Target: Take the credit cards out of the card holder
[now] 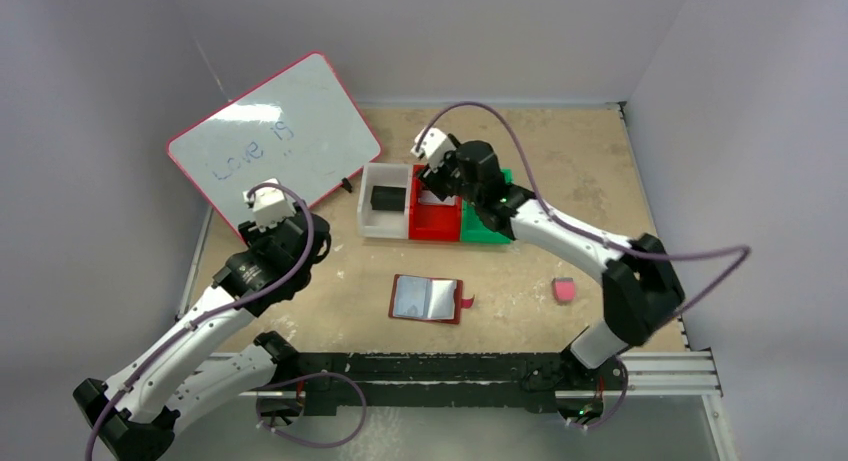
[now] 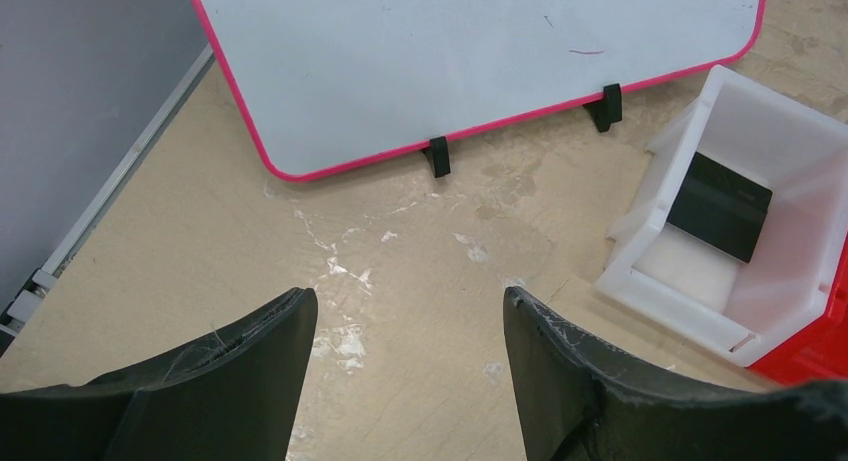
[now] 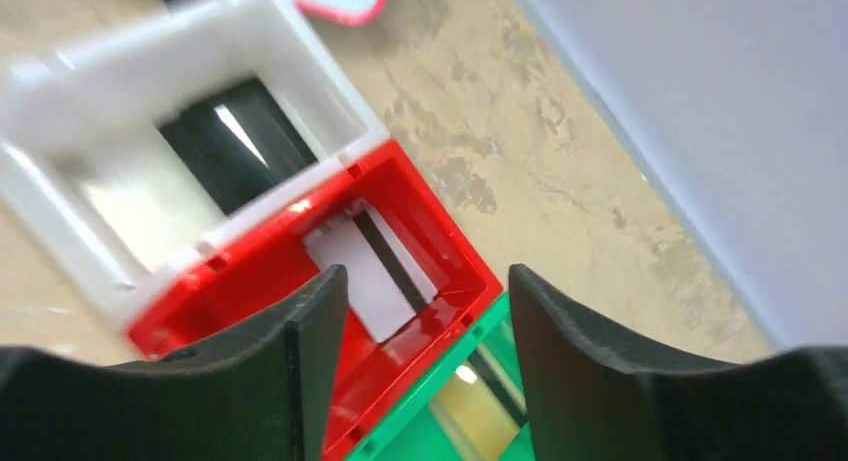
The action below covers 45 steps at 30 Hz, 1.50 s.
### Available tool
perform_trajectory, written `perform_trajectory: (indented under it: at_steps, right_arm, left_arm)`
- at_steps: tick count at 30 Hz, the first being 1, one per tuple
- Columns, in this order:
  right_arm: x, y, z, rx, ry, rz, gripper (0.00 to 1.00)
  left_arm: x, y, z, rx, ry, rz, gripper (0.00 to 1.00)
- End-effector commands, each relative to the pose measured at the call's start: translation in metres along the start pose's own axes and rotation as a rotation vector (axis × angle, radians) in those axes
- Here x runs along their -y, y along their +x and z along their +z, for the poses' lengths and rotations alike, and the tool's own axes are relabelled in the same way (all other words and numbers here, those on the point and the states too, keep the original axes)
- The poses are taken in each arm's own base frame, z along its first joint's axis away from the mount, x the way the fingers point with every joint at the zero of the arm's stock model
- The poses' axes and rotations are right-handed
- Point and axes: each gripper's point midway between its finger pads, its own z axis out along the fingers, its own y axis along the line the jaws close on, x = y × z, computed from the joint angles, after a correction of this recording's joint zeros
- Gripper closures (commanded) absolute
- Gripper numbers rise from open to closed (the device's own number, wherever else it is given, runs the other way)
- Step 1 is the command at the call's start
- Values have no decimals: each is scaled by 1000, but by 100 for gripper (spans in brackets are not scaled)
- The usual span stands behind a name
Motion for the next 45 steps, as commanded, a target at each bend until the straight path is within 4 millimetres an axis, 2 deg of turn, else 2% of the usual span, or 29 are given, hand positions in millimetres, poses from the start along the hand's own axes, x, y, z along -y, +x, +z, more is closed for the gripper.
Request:
perform_trajectory:
  at_steps: [1,3,7,10,12,15,19,24,26,29,34,37,45]
  right_arm:
    - [11,-45,-55,135,44,551,32]
    - [-7,-32,-69,62,-1,721,31]
    - [-58,-17,-91,39,-192,911,37]
    - [-69,-2,-100,3,-197,978,60]
    - [-86,-1,-108,-6,-264,1043,64]
    - [-121,0,-119,-16,-362,1097,61]
    - [-165,7,-120,-141,-316,1088,52]
    - [-182,35,-115,-285,-129,1082,45]
    - [-184,39,-114,-316,-70,1052,34]
    - [-190,41,-112,-339,-30,1008,31]
    - [-205,44,-105,-375,-19,974,31]
    - [-214,55,-101,-418,10,952,33]
    - [-227,60,-89,-482,81,945,32]
  left_arm:
    - [5,-12,-2,23,10,-36,32]
    - [7,-11,-1,19,13,-29,32]
    - [9,-9,1,10,11,-15,32]
    - [9,-8,1,8,10,-10,32]
    - [9,-8,1,8,11,-10,32]
    - [12,-6,2,0,19,-5,32]
    - [14,-3,4,-12,18,9,32]
    - [14,-2,4,-16,14,15,32]
    - [14,-1,4,-16,13,14,32]
    - [13,-1,5,-14,7,16,32]
    - [12,-3,4,-8,3,12,32]
    - [11,-3,4,-5,2,10,32]
    - [11,-4,3,-2,5,2,33]
